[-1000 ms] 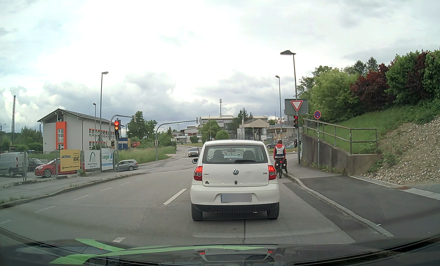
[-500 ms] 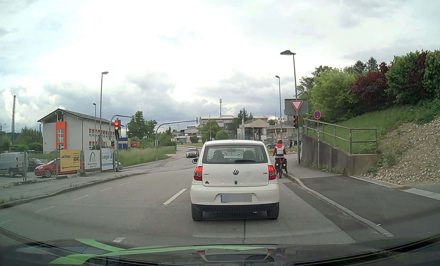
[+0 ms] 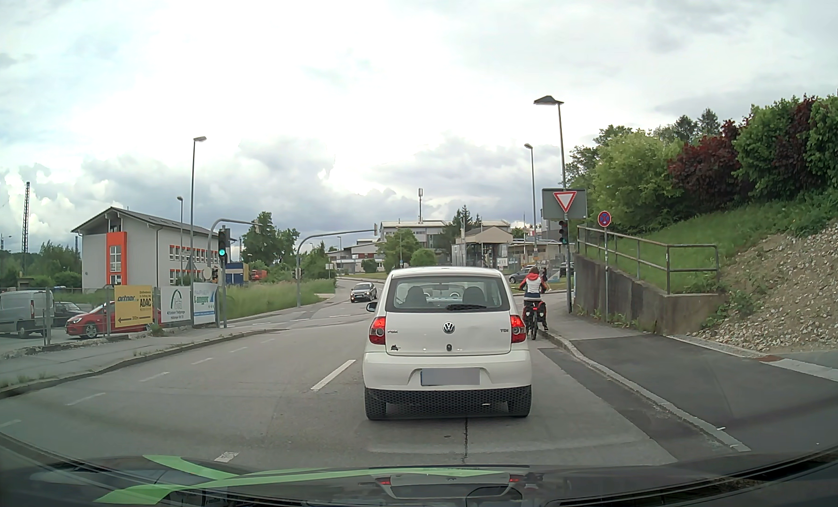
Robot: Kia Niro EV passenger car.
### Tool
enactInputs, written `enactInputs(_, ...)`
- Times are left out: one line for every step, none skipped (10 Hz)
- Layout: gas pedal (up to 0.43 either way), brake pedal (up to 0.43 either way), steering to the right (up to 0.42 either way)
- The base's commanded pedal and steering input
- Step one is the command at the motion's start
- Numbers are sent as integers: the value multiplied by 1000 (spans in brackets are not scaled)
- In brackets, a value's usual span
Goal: Follow the waypoints while adhering to traffic rules and regulations
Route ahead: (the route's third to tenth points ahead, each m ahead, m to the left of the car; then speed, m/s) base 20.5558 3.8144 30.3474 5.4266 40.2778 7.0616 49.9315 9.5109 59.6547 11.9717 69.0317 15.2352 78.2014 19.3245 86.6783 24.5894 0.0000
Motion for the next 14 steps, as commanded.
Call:
enactInputs(0,226,-7)
enactInputs(0,226,-6)
enactInputs(0,232,-7)
enactInputs(0,226,-7)
enactInputs(0,232,-6)
enactInputs(0,232,-7)
enactInputs(0,232,-6)
enactInputs(0,232,-6)
enactInputs(0,226,-7)
enactInputs(0,226,-6)
enactInputs(0,226,-7)
enactInputs(0,226,-7)
enactInputs(0,207,-7)
enactInputs(0,177,-6)
